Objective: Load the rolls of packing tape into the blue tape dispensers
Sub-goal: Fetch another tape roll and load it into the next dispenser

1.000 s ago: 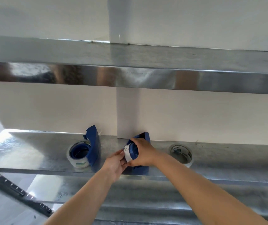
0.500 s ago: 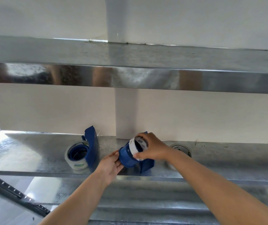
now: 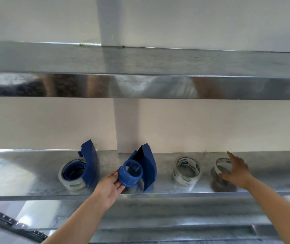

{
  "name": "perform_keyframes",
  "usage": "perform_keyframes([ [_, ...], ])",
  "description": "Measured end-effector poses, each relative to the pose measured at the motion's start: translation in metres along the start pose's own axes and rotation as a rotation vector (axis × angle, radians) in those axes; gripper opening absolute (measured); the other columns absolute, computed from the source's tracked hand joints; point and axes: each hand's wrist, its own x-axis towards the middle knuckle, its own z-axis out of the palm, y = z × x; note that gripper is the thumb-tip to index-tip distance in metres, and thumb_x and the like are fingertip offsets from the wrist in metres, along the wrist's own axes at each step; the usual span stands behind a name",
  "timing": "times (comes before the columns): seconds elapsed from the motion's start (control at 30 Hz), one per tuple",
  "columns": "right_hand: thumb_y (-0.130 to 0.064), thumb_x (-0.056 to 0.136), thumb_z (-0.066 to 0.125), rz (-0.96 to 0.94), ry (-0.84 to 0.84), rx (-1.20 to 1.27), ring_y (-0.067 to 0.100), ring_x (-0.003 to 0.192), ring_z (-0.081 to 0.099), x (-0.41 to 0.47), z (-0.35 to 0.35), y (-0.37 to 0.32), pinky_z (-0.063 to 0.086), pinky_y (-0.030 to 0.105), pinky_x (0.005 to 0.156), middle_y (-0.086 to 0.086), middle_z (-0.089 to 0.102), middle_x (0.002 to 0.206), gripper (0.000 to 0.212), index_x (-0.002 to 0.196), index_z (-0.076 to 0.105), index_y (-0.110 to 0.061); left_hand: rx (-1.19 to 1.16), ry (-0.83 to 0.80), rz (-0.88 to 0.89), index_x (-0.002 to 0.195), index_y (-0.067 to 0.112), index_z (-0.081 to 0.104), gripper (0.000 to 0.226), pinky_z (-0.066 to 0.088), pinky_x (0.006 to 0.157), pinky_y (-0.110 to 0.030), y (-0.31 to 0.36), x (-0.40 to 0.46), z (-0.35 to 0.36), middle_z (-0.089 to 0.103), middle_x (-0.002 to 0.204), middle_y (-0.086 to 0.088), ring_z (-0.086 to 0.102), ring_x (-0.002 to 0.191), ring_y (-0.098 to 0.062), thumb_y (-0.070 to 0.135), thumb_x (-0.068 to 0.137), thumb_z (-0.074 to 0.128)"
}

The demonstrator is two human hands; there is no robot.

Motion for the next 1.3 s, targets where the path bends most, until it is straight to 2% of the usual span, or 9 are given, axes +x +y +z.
perform_keyframes([
  [0.4, -0.029, 0.065, 0.082, -0.058, -0.021, 0.137, 0.037, 0.130, 0.038, -0.016, 0.013, 0.001, 0.036, 0.045, 0.107, 0.019, 0.033, 0.146, 0.108, 0.147, 0.012, -0.017, -0.017, -0.009, -0.007, 0.105, 0.002, 0.057, 0.021, 0.043, 0.091, -0.039, -0.003, -0.001, 0.001, 0.065, 0.102, -0.016, 0.062, 0.093, -0.025, 0.003, 0.098, 0.037],
  [0.5, -0.040, 0.069, 0.073, -0.069, -0.007, -0.012, 0.032, 0.142, 0.016, -0.018, 0.014, -0.007, 0.018, 0.048, 0.115, 0.011, 0.019, 0.154, 0.104, 0.147, 0.007, -0.022, -0.013, -0.006, -0.007, 0.102, 0.002, 0.057, 0.021, 0.042, 0.095, -0.040, -0.002, -0.002, 0.003, 0.065, 0.101, -0.016, 0.062, 0.092, -0.025, 0.002, 0.098, 0.037],
  [0.6, -0.046, 0.068, 0.065, -0.196, 0.010, 0.063, 0.025, 0.146, 0.002, -0.028, 0.019, -0.035, 0.007, 0.044, 0.117, 0.006, 0.009, 0.157, 0.098, 0.147, 0.009, -0.026, -0.007, -0.014, -0.009, 0.102, 0.002, 0.057, 0.021, 0.043, 0.093, -0.039, -0.001, -0.005, 0.006, 0.065, 0.101, -0.016, 0.062, 0.093, -0.025, 0.003, 0.098, 0.037],
  [0.77, -0.044, 0.068, 0.073, -0.353, -0.241, 0.177, 0.022, 0.145, 0.007, -0.049, 0.039, -0.086, 0.015, 0.040, 0.118, 0.001, 0.005, 0.156, 0.107, 0.147, 0.003, -0.030, 0.008, -0.030, -0.006, 0.098, 0.003, 0.059, 0.022, 0.043, 0.092, -0.039, 0.001, -0.008, 0.012, 0.066, 0.099, -0.015, 0.063, 0.091, -0.024, 0.002, 0.098, 0.036],
  [0.93, -0.050, 0.063, 0.077, -0.231, -0.144, 0.174, 0.029, 0.137, 0.024, -0.054, 0.041, -0.105, 0.027, 0.039, 0.113, 0.006, 0.018, 0.150, 0.111, 0.147, 0.009, -0.022, 0.012, -0.047, -0.004, 0.097, 0.003, 0.059, 0.022, 0.043, 0.092, -0.038, 0.001, -0.010, 0.017, 0.066, 0.099, -0.014, 0.063, 0.091, -0.024, 0.002, 0.098, 0.038],
  [1.07, -0.035, 0.066, 0.080, -0.179, -0.120, 0.477, 0.026, 0.121, 0.047, -0.060, 0.031, -0.123, 0.043, 0.038, 0.101, 0.010, 0.045, 0.132, 0.088, 0.137, 0.034, -0.012, 0.033, -0.087, -0.007, 0.103, 0.001, 0.058, 0.021, 0.050, 0.089, -0.038, 0.001, -0.012, 0.021, 0.065, 0.103, -0.015, 0.063, 0.093, -0.024, 0.002, 0.098, 0.037],
  [1.17, -0.024, 0.079, 0.070, -0.206, -0.263, 0.805, 0.017, 0.096, 0.059, -0.077, 0.014, -0.145, 0.048, 0.034, 0.086, 0.004, 0.054, 0.115, 0.054, 0.125, 0.043, -0.019, 0.056, -0.117, -0.025, 0.104, 0.001, 0.057, 0.022, 0.061, 0.068, -0.032, 0.001, -0.013, 0.025, 0.066, 0.100, -0.016, 0.064, 0.091, -0.024, 0.002, 0.097, 0.036],
  [1.23, -0.025, 0.082, 0.066, -0.215, -0.361, 0.913, 0.022, 0.104, 0.058, -0.084, 0.012, -0.158, 0.048, 0.040, 0.094, 0.004, 0.052, 0.122, 0.059, 0.132, 0.037, -0.021, 0.064, -0.124, -0.039, 0.104, 0.001, 0.057, 0.021, 0.062, 0.062, -0.031, 0.000, -0.013, 0.029, 0.066, 0.099, -0.017, 0.064, 0.090, -0.026, 0.002, 0.097, 0.036],
  [1.3, -0.029, 0.079, 0.068, -0.254, -0.390, 0.884, 0.025, 0.113, 0.053, -0.089, 0.017, -0.169, 0.046, 0.041, 0.098, 0.003, 0.049, 0.127, 0.067, 0.136, 0.032, -0.021, 0.079, -0.125, -0.048, 0.102, 0.002, 0.057, 0.021, 0.061, 0.068, -0.035, -0.001, -0.014, 0.034, 0.066, 0.097, -0.017, 0.064, 0.089, -0.026, 0.003, 0.097, 0.037],
])
